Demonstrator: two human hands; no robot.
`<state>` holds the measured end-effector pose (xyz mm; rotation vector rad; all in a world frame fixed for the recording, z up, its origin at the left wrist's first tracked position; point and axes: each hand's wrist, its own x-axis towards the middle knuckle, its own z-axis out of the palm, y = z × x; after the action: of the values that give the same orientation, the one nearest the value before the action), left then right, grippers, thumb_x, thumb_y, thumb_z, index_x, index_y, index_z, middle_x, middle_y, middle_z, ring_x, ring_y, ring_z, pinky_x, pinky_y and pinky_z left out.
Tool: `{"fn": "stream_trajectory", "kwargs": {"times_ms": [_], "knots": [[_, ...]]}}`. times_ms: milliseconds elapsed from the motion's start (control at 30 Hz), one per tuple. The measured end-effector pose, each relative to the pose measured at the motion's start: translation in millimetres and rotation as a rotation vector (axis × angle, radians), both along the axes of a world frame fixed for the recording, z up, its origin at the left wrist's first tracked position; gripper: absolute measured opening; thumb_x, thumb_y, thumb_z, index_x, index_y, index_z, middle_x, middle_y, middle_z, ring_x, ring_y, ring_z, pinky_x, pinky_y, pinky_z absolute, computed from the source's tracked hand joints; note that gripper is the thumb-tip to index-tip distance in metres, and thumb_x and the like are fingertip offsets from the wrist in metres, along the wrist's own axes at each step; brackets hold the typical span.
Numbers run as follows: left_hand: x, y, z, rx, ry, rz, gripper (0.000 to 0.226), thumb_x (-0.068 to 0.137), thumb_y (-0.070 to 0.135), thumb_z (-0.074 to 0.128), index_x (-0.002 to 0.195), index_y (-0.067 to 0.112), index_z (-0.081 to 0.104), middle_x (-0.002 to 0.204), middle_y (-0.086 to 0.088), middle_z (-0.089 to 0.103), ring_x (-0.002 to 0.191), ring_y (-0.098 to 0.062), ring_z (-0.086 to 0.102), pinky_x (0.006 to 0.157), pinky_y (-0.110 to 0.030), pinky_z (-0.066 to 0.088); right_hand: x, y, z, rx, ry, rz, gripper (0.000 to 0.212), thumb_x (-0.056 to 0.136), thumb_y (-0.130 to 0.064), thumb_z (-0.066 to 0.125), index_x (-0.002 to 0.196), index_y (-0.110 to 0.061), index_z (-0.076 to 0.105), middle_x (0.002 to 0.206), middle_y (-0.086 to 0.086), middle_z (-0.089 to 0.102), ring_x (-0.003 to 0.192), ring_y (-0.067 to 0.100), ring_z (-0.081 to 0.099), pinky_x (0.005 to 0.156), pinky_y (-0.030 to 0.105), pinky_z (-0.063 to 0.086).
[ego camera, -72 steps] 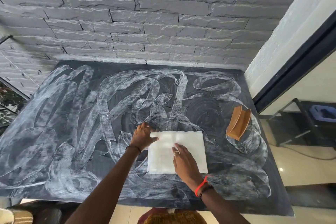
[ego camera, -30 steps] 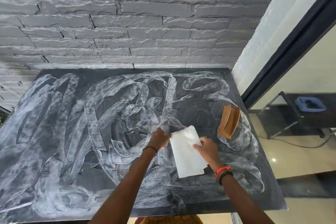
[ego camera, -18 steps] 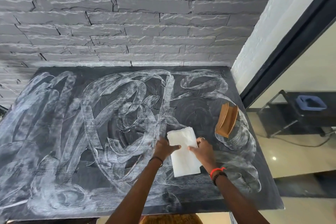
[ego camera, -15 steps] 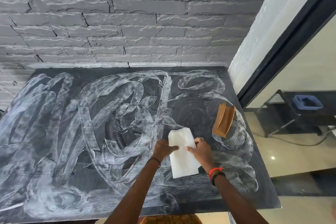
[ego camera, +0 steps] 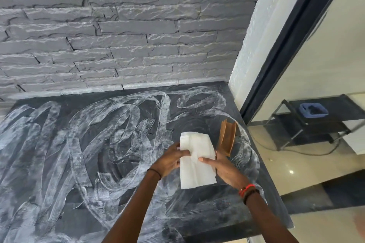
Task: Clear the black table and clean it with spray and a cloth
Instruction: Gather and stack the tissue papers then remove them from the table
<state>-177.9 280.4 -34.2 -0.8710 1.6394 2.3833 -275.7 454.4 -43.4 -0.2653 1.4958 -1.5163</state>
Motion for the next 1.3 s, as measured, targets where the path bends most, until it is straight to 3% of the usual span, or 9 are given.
{"fn": "stream_trajectory", "kwargs": {"times_ms": [167, 267, 467, 600, 767, 933, 1067, 1133, 1300], "knots": [[-25.1, 2.6, 23.0, -0.021, 0.028, -0.13, 0.042, 0.076, 0.012, 0.068, 0.117, 0.006, 0.062, 0.117, -0.014, 0.068, 0.109, -0.03, 0.064, 0.098, -0.045, 0.049, -18.5, 11.5, 29.3, -0.032, -0.072, 0.026, 0.063, 0.063, -0.026, 0.085, 0.119, -0.011, 0.059, 0.113, 0.01, 0.068, 0.105, 0.026, 0.065, 0.08, 0.038, 0.054], [-47.2, 6.8, 29.5, -0.011, 0.051, -0.154, 0.044, 0.073, 0.011, 0.068, 0.117, 0.007, 0.062, 0.112, -0.012, 0.069, 0.102, -0.025, 0.066, 0.089, -0.039, 0.053, -32.9, 17.4, 41.5, -0.018, -0.041, -0.012, 0.044, 0.076, -0.015, 0.075, 0.117, -0.012, 0.059, 0.11, 0.01, 0.068, 0.101, 0.026, 0.065, 0.079, 0.038, 0.053], [-89.0, 18.2, 31.9, 0.035, 0.073, -0.112, 0.031, 0.086, -0.004, 0.059, 0.116, 0.006, 0.059, 0.109, -0.012, 0.066, 0.098, -0.024, 0.064, 0.086, -0.035, 0.054, -64.2, 26.2, 58.2, 0.071, 0.107, -0.082, 0.045, 0.075, -0.011, 0.076, 0.117, -0.008, 0.06, 0.108, 0.01, 0.07, 0.098, 0.026, 0.067, 0.078, 0.035, 0.056], [-111.5, 25.1, 28.5, 0.04, 0.097, -0.092, 0.028, 0.089, 0.004, 0.061, 0.117, 0.006, 0.059, 0.105, -0.006, 0.068, 0.099, -0.02, 0.064, 0.088, -0.032, 0.054, -86.9, 35.6, 65.8, 0.144, 0.182, -0.209, 0.035, 0.076, -0.006, 0.074, 0.109, -0.005, 0.063, 0.105, 0.011, 0.071, 0.086, 0.02, 0.069, 0.067, 0.026, 0.056], [-135.8, 24.2, 4.3, -0.354, 0.048, 0.042, 0.027, 0.091, 0.002, 0.056, 0.117, 0.008, 0.061, 0.116, -0.012, 0.065, 0.106, -0.019, 0.059, 0.095, -0.03, 0.049, -116.6, 48.2, 69.5, 0.281, 0.387, -0.375, 0.031, 0.075, -0.007, 0.076, 0.103, -0.001, 0.065, 0.101, 0.011, 0.069, 0.08, 0.017, 0.066, 0.057, 0.015, 0.052], [-141.8, 30.2, -14.1, -0.478, -0.046, -0.004, 0.039, 0.09, 0.006, 0.058, 0.129, 0.005, 0.053, 0.131, -0.012, 0.057, 0.122, -0.025, 0.054, 0.104, -0.037, 0.043, -132.9, 44.4, 57.7, 0.508, 0.566, -0.348, 0.026, 0.073, -0.01, 0.077, 0.093, 0.002, 0.064, 0.097, 0.015, 0.067, 0.082, 0.027, 0.062, 0.063, 0.03, 0.048], [-142.7, 39.7, -22.4, -0.552, -0.069, -0.113, 0.047, 0.091, 0.016, 0.062, 0.134, 0.005, 0.048, 0.134, -0.01, 0.054, 0.123, -0.024, 0.053, 0.103, -0.033, 0.041, -134.2, 30.6, 52.8, 0.72, 0.694, -0.26, 0.038, 0.077, -0.015, 0.073, 0.102, 0.008, 0.056, 0.098, 0.011, 0.055, 0.093, 0.028, 0.055, 0.067, 0.029, 0.04], [-144.5, 43.6, -27.3, -0.555, -0.065, -0.14, 0.048, 0.09, 0.017, 0.064, 0.134, 0.005, 0.049, 0.135, -0.011, 0.054, 0.122, -0.024, 0.053, 0.1, -0.03, 0.041, -133.5, 23.5, 49.9, 0.735, 0.714, -0.262, 0.039, 0.076, -0.014, 0.072, 0.101, 0.01, 0.055, 0.098, 0.016, 0.058, 0.097, 0.033, 0.057, 0.072, 0.035, 0.044], [-149.5, 52.2, -33.3, -0.522, -0.074, -0.114, 0.041, 0.09, 0.008, 0.062, 0.129, 0.001, 0.053, 0.13, -0.015, 0.058, 0.119, -0.025, 0.056, 0.089, -0.022, 0.043, -131.6, 2.2, 46.8, 0.765, 0.752, -0.226, 0.03, 0.075, -0.008, 0.071, 0.095, 0.004, 0.051, 0.102, 0.022, 0.06, 0.097, 0.035, 0.057, 0.068, 0.031, 0.039]]}}
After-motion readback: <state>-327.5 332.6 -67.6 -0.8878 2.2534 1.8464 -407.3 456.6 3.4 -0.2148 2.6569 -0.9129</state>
